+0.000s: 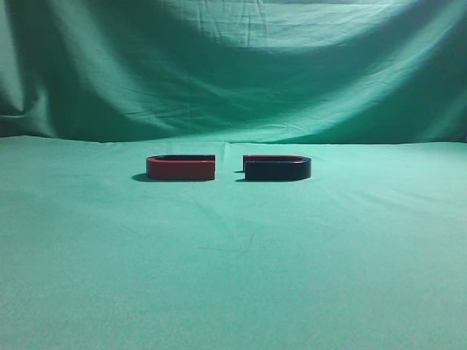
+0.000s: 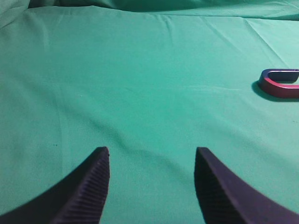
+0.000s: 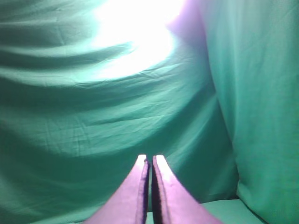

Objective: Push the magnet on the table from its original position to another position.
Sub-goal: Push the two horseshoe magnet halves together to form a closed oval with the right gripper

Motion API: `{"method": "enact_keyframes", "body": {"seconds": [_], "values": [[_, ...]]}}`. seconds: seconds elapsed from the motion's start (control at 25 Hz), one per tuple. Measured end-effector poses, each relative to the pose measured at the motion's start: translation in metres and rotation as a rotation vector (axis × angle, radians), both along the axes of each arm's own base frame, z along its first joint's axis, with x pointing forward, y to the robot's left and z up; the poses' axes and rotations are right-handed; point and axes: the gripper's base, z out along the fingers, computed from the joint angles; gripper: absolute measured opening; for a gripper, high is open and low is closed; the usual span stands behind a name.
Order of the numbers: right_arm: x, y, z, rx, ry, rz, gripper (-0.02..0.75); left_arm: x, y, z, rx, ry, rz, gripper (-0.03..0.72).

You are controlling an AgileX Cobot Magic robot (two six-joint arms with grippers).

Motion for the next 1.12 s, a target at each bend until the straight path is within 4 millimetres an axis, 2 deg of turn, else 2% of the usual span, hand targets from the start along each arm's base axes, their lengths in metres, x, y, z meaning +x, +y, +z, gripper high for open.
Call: {"method": "enact_keyframes", "body": {"seconds": [0.12, 0.24, 0.32, 0.48, 0.6, 0.84, 1.12], "values": [[-0.001, 0.004, 0.030, -0.035, 0.094, 0.031, 0.000, 0.000, 0.000, 0.000, 0.000, 0.000, 0.000, 0.372], [0.013, 0.007, 0.049, -0.060, 0.300, 0.065, 0.000, 0.000, 0.000, 0.000, 0.000, 0.000, 0.000, 0.372], [0.028, 0.010, 0.055, -0.074, 0.477, 0.090, 0.000, 0.000, 0.000, 0.000, 0.000, 0.000, 0.000, 0.372], [0.059, 0.014, 0.050, -0.065, 0.807, 0.141, 0.000, 0.000, 0.000, 0.000, 0.000, 0.000, 0.000, 0.372], [0.075, 0.020, 0.047, -0.040, 1.015, 0.198, 0.000, 0.000, 0.000, 0.000, 0.000, 0.000, 0.000, 0.372], [0.106, 0.034, 0.060, -0.108, 1.144, 0.302, 0.000, 0.000, 0.000, 0.000, 0.000, 0.000, 0.000, 0.372], [0.167, 0.048, 0.065, -0.117, 1.393, 0.371, 0.000, 0.000, 0.000, 0.000, 0.000, 0.000, 0.000, 0.372]]}}
